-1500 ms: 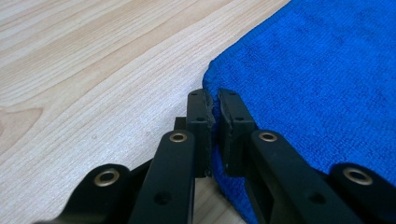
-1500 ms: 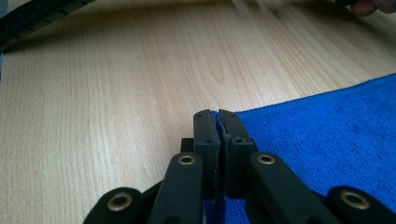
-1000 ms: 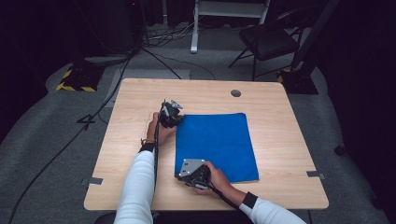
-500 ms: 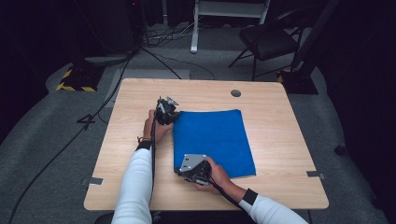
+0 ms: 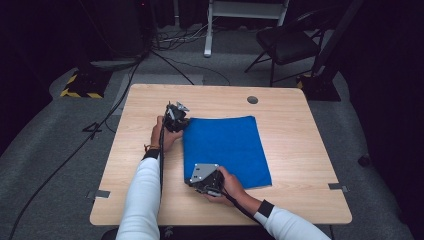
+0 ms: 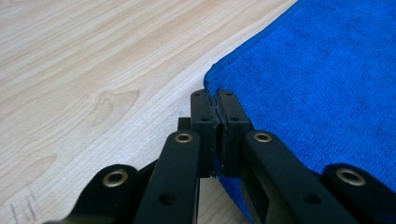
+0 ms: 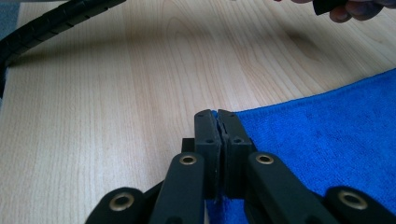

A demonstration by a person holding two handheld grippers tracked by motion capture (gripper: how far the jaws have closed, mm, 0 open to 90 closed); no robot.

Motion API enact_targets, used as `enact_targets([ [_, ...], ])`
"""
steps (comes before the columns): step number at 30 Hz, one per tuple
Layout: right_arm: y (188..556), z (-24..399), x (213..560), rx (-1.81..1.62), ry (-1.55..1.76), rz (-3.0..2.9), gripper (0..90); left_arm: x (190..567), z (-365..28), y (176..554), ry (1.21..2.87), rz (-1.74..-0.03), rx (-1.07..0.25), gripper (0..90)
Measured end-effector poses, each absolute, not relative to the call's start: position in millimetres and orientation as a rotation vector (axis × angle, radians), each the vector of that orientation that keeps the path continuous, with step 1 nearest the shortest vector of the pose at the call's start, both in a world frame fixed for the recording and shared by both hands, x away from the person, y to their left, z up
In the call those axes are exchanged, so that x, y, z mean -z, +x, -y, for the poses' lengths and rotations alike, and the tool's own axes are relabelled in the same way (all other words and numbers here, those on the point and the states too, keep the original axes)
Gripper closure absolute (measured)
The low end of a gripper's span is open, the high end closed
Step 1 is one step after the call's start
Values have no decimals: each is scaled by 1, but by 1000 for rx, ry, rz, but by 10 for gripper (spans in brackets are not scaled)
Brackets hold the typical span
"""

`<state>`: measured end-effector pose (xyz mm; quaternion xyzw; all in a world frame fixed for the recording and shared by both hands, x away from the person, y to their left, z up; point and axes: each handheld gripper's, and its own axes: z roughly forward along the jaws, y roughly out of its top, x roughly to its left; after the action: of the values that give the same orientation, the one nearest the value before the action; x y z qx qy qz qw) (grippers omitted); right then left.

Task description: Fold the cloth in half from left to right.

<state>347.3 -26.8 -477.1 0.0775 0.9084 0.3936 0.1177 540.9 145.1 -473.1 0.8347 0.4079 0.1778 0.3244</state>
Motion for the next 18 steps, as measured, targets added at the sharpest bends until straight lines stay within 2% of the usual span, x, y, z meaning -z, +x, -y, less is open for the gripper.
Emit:
enact_targets([
  [12,346,33,470,-1169,245,-2621,879,464,-144,536,2177,-1065,-503,870],
  [18,346,51,458,-1225,296,-2581,879,455,-134,536,2153,-1055,-533,870],
])
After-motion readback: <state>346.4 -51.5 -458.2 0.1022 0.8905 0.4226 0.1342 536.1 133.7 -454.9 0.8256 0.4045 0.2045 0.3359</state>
